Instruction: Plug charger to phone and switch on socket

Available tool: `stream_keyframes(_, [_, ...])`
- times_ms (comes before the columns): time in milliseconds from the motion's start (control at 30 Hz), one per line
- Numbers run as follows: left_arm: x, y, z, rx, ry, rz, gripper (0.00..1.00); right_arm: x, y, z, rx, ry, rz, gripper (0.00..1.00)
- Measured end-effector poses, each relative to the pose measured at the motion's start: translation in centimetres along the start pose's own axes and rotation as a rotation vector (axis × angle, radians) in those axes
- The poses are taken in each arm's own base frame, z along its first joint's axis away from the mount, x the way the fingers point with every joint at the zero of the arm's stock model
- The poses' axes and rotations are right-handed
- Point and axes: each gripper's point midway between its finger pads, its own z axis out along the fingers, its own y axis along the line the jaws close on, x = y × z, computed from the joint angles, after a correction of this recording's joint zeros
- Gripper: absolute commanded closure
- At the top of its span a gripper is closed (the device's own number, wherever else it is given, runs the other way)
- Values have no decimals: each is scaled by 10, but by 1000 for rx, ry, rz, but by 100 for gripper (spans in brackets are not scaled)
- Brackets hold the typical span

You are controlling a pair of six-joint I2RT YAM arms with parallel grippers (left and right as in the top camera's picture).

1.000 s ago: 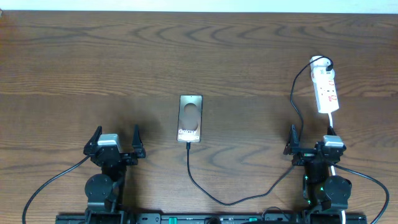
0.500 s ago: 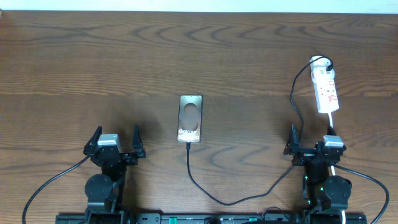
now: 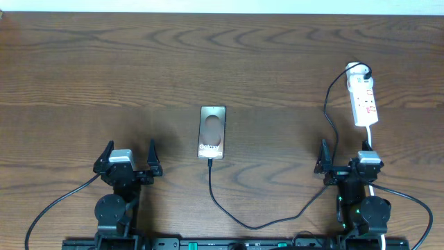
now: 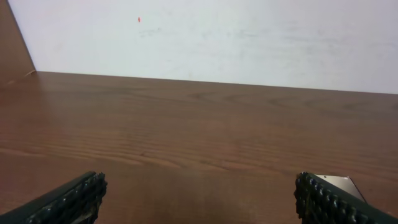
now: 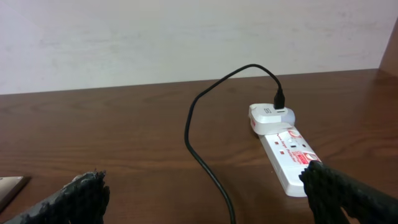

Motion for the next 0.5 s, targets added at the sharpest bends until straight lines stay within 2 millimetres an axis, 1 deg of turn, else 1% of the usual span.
stream_keyframes(500, [0,0,0,0,0,0,1,0,7,0,-30,2,-2,1])
